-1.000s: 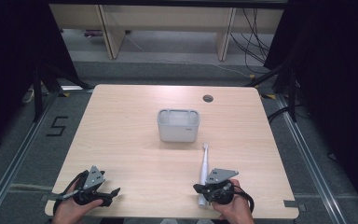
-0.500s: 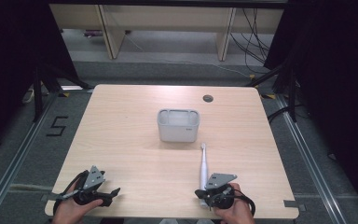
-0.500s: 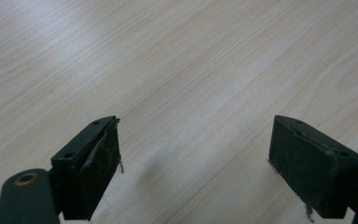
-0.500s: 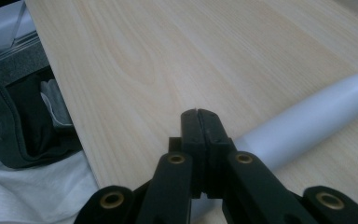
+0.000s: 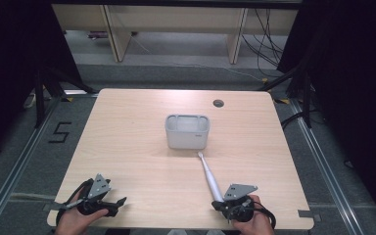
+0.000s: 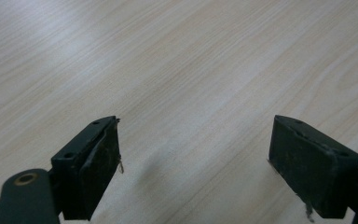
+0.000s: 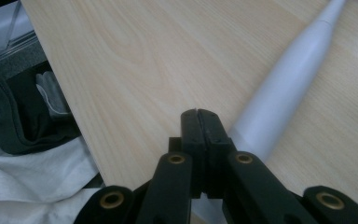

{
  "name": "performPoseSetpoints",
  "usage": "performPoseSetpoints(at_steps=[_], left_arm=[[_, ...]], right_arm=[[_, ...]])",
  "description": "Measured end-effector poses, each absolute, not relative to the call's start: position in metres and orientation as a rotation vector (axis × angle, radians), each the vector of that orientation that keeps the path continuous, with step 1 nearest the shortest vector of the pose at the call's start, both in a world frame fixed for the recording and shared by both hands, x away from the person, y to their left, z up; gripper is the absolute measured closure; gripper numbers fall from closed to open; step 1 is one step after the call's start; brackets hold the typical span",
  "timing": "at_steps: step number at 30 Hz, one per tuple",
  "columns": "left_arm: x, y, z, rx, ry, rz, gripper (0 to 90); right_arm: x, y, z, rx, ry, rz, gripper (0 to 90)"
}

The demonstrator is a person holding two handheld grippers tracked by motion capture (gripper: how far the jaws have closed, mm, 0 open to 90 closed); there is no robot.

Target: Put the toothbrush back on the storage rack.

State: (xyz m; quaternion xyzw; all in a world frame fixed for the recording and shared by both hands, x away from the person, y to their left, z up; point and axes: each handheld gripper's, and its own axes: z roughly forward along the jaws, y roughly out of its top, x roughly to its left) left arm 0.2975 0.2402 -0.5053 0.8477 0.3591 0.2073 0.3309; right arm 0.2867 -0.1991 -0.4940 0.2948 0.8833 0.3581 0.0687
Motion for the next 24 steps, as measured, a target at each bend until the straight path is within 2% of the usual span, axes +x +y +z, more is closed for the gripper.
performPoseSetpoints(at_steps=[17,24], left_arm=[[0.298,0.241,-0.505,2.233,0.929,0.536,15.8],[0.297,0.240,-0.505,2.226,0.943,0.544,15.8]], right_arm=[[0.287,-0.210,-0.494,0.923,2.647,1.069,89.8],[0.289,-0.204,-0.481,0.949,2.602,1.094,67.9]])
